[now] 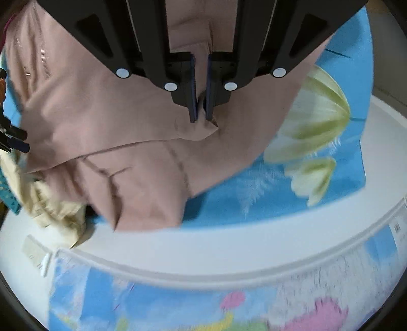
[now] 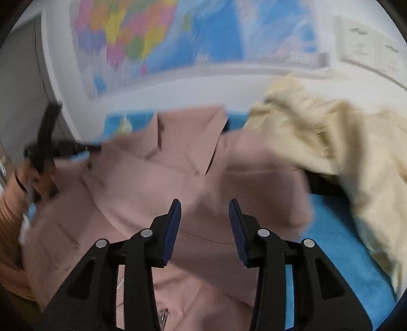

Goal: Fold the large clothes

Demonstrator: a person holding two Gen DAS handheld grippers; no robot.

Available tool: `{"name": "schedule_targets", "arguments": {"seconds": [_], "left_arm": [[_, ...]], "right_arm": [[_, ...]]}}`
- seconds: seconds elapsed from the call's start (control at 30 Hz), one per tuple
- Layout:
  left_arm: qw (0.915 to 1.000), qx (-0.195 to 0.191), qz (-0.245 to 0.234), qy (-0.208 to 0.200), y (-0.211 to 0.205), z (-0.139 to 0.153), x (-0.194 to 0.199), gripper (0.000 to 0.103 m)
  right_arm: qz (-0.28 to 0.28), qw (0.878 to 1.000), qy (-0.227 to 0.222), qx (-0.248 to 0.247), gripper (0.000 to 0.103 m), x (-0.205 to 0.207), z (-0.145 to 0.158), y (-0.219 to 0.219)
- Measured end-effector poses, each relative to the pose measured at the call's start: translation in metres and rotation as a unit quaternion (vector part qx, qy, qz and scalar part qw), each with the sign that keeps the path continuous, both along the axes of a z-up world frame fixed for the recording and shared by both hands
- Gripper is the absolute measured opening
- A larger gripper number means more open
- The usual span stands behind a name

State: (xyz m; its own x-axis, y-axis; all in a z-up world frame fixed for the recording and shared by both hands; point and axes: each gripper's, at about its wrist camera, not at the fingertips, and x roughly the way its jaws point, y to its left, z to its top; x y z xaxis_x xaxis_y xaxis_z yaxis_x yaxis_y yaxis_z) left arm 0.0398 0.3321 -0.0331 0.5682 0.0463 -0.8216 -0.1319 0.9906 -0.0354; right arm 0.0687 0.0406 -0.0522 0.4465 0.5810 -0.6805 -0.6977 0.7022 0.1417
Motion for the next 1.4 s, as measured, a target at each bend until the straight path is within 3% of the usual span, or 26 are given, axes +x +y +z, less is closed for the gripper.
{"name": "schedule_targets", "arguments": {"seconds": [0.1,0.17,0.27,0.43,0.6,0.67,0.87,1.0,1.1,1.13,1.2,1.27,1.4], "left_arm": [[0.9995,0.013,0.008,0.028,0.006,-0.022,0.003,0.015],[0.9997,-0.001,0.011,0.023,0.013,-0.022,-0.005,0.024],[0.9998,0.004,0.018,-0.005,0.022,0.0,-0.03,0.038],[0.997,0.031,0.029,-0.065,0.043,0.052,-0.097,0.044],[0.993,0.065,0.05,-0.084,0.069,0.078,-0.172,0.052],[0.9938,0.061,0.055,-0.075,0.077,0.073,-0.191,0.057],[0.9955,0.019,0.086,-0.035,0.094,0.029,-0.236,0.059],[0.9928,-0.004,0.119,-0.014,0.107,0.002,-0.256,0.063],[0.9897,-0.045,0.136,-0.006,0.119,-0.015,-0.265,0.063],[0.9888,-0.055,0.139,-0.005,0.122,-0.02,-0.266,0.063],[0.9882,-0.078,0.131,-0.009,0.125,-0.023,-0.263,0.051],[0.9876,-0.11,0.111,-0.011,0.125,-0.022,-0.254,0.0],[0.9894,-0.121,0.065,-0.048,0.108,0.021,-0.233,0.002]], "right_arm": [[-0.015,0.998,0.023,-0.051,0.039,0.015,-0.025,0.017],[-0.023,0.998,0.019,-0.055,0.041,0.019,-0.031,0.019],[-0.032,0.997,0.025,-0.058,0.042,0.02,-0.03,0.019],[-0.032,0.998,0.032,-0.053,0.048,0.013,-0.02,0.024],[0.034,0.999,0.029,-0.003,0.053,-0.023,0.002,0.049],[0.083,0.996,0.025,0.013,0.061,-0.043,0.011,0.07],[0.192,0.981,0.021,0.011,0.064,-0.09,0.014,0.131],[0.208,0.978,0.029,0.0,0.064,-0.103,0.005,0.139],[0.204,0.978,0.043,-0.002,0.064,-0.103,-0.003,0.129],[0.199,0.979,0.046,-0.004,0.064,-0.102,-0.006,0.127],[0.189,0.98,0.055,-0.005,0.064,-0.099,-0.012,0.121],[0.18,0.982,0.059,-0.003,0.064,-0.097,-0.014,0.114],[0.162,0.984,0.065,0.021,0.064,-0.093,-0.007,0.087]]}}
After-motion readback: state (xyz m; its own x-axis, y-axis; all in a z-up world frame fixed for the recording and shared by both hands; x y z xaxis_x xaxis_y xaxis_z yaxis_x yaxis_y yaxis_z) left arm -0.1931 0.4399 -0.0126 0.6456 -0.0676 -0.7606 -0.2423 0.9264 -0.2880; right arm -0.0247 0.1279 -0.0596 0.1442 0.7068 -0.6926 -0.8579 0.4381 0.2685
